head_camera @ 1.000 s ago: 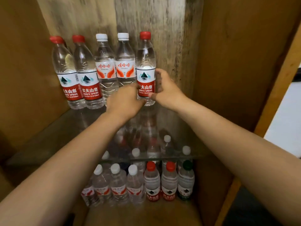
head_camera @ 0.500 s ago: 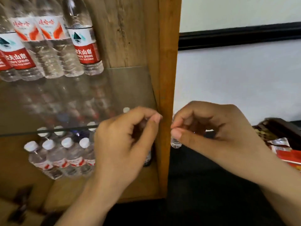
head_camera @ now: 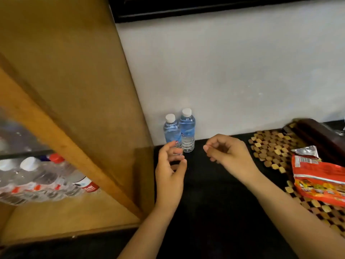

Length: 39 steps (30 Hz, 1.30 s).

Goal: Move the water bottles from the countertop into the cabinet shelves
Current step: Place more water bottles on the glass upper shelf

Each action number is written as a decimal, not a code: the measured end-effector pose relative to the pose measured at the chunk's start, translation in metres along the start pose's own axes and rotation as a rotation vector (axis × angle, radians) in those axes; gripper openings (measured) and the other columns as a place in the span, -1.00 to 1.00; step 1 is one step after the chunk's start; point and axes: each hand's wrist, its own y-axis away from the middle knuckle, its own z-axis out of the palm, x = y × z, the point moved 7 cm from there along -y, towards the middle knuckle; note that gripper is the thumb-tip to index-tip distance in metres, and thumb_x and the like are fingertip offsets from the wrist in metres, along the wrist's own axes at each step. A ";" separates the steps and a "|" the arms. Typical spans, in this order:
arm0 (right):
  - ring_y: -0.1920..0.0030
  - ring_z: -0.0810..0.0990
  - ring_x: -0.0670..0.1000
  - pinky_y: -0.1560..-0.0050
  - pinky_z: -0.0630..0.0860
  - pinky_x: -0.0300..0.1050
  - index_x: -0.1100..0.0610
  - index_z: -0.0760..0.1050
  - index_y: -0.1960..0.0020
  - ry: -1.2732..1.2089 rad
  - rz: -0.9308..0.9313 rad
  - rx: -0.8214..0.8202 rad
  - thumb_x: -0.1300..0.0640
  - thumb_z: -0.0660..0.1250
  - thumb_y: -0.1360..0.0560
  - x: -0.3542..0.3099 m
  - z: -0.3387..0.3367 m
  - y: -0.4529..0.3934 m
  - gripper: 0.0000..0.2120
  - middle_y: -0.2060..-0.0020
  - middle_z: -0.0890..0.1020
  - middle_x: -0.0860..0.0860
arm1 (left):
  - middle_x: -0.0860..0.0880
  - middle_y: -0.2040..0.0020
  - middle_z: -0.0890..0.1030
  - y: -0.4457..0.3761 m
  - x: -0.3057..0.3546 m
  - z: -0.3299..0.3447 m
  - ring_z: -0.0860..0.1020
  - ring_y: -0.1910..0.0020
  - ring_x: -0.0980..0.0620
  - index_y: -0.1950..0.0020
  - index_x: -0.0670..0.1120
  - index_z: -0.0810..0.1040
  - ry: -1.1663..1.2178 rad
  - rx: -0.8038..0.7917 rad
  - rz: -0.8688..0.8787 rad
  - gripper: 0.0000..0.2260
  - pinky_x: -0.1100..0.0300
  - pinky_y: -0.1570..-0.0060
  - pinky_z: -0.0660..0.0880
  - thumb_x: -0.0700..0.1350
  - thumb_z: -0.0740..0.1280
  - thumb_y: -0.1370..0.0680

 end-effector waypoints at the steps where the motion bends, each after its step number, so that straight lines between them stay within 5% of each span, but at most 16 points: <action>1: 0.36 0.56 -0.12 0.27 0.49 -0.25 -0.03 0.53 0.26 -0.006 0.038 0.006 0.14 0.39 -0.43 0.016 0.002 -0.010 -0.88 0.40 0.59 -0.05 | 0.12 -0.05 0.52 -0.009 -0.014 0.003 0.54 -0.04 0.16 -0.18 0.15 0.37 -0.004 0.047 -0.043 -0.57 0.32 0.03 0.49 -0.31 0.33 -0.49; 5: 0.26 0.54 -0.15 0.17 0.45 -0.29 0.05 0.54 0.14 -0.040 0.140 0.030 0.16 0.40 -0.42 0.072 0.017 -0.044 -0.94 0.33 0.57 -0.14 | 0.14 -0.18 0.43 -0.040 -0.066 0.014 0.42 -0.20 0.16 -0.32 0.00 0.29 -0.027 0.211 -0.238 -0.45 0.32 -0.07 0.42 -0.33 0.39 -0.43; 12: 0.06 0.52 -0.09 0.12 0.42 -0.30 0.02 0.35 -0.19 -0.109 0.248 0.021 0.17 0.47 -0.35 0.134 0.047 -0.093 -0.52 0.04 0.50 -0.07 | -0.09 -0.45 0.26 -0.086 -0.122 0.019 0.28 -0.42 -0.05 -0.48 -0.08 0.13 -0.207 0.318 -0.424 -0.18 0.08 -0.35 0.24 -0.27 0.50 -0.34; 18: -0.22 0.43 0.04 -0.12 0.45 -0.11 0.10 0.17 -0.40 -0.131 0.273 -0.041 0.22 0.53 -0.24 0.153 0.078 -0.131 -0.15 -0.26 0.39 0.10 | -0.05 -0.37 0.36 -0.115 -0.138 0.028 0.38 -0.29 0.03 -0.43 -0.03 0.18 -0.142 0.341 -0.400 -0.18 0.22 -0.18 0.29 -0.25 0.53 -0.29; 23: -0.27 0.41 0.14 -0.24 0.44 0.12 0.13 0.16 -0.38 -0.096 0.252 -0.008 0.22 0.54 -0.22 0.161 0.100 -0.144 -0.15 -0.26 0.39 0.13 | -0.01 -0.28 0.42 -0.126 -0.138 0.034 0.43 -0.20 0.09 -0.39 -0.07 0.22 -0.039 0.318 -0.289 -0.19 0.37 -0.08 0.36 -0.27 0.56 -0.24; 31: -0.12 0.52 0.06 -0.05 0.53 0.01 0.10 0.19 -0.32 -0.049 0.175 -0.016 0.14 0.51 -0.31 0.167 0.098 -0.145 -0.29 -0.20 0.46 0.05 | -0.06 -0.26 0.41 -0.130 -0.139 0.036 0.43 -0.23 0.04 -0.38 -0.16 0.21 -0.027 0.303 -0.238 -0.33 0.42 -0.10 0.40 -0.32 0.46 -0.37; 39: -0.20 0.48 0.01 -0.06 0.42 -0.31 0.06 0.21 -0.34 -0.099 0.198 -0.307 0.26 0.50 -0.31 0.169 0.095 -0.120 -0.29 -0.14 0.48 -0.04 | -0.03 -0.23 0.40 -0.098 -0.130 0.032 0.43 -0.18 0.13 -0.37 -0.18 0.18 -0.041 0.235 -0.201 -0.37 0.61 0.01 0.37 -0.34 0.43 -0.40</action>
